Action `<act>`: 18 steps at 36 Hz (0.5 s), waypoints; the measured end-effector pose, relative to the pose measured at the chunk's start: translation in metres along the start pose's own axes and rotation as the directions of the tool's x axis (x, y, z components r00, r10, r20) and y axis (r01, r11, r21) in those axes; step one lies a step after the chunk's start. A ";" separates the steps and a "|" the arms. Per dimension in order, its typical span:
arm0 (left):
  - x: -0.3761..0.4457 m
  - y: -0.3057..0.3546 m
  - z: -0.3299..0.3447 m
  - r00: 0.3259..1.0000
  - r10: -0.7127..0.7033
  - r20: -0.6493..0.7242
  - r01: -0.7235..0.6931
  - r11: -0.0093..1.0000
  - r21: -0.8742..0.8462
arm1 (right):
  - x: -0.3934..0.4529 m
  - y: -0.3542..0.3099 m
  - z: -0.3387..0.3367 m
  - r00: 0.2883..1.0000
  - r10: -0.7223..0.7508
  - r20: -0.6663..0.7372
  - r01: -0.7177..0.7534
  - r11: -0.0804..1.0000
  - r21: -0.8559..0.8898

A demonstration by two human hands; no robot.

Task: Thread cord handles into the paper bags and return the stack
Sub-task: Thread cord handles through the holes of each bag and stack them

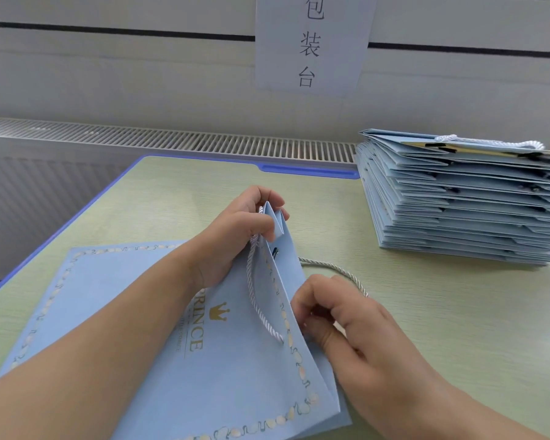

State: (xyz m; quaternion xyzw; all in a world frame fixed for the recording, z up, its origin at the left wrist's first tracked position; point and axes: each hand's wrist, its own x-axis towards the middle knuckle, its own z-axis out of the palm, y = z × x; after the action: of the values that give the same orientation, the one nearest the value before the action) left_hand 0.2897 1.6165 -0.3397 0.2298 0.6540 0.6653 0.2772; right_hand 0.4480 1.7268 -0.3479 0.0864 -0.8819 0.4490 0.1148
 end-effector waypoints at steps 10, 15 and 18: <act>0.000 0.001 -0.001 1.000 -0.002 0.001 0.002 1.000 -0.028 | 0.012 0.003 -0.020 0.986 0.165 0.009 -0.147 0.853 0.501; -0.002 0.006 -0.003 0.999 0.027 0.022 -0.024 0.994 -0.111 | 0.019 0.024 -0.033 0.979 0.190 -0.077 -0.179 0.975 0.131; -0.004 0.009 -0.005 0.998 0.056 0.043 -0.048 0.986 -0.161 | 0.020 0.034 -0.033 0.976 0.219 0.005 -0.218 0.973 -0.076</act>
State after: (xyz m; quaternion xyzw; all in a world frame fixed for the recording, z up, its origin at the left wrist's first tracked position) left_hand 0.2891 1.6102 -0.3308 0.2394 0.5857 0.7169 0.2927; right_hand 0.4244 1.7725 -0.3500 -0.0125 -0.9030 0.4249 0.0619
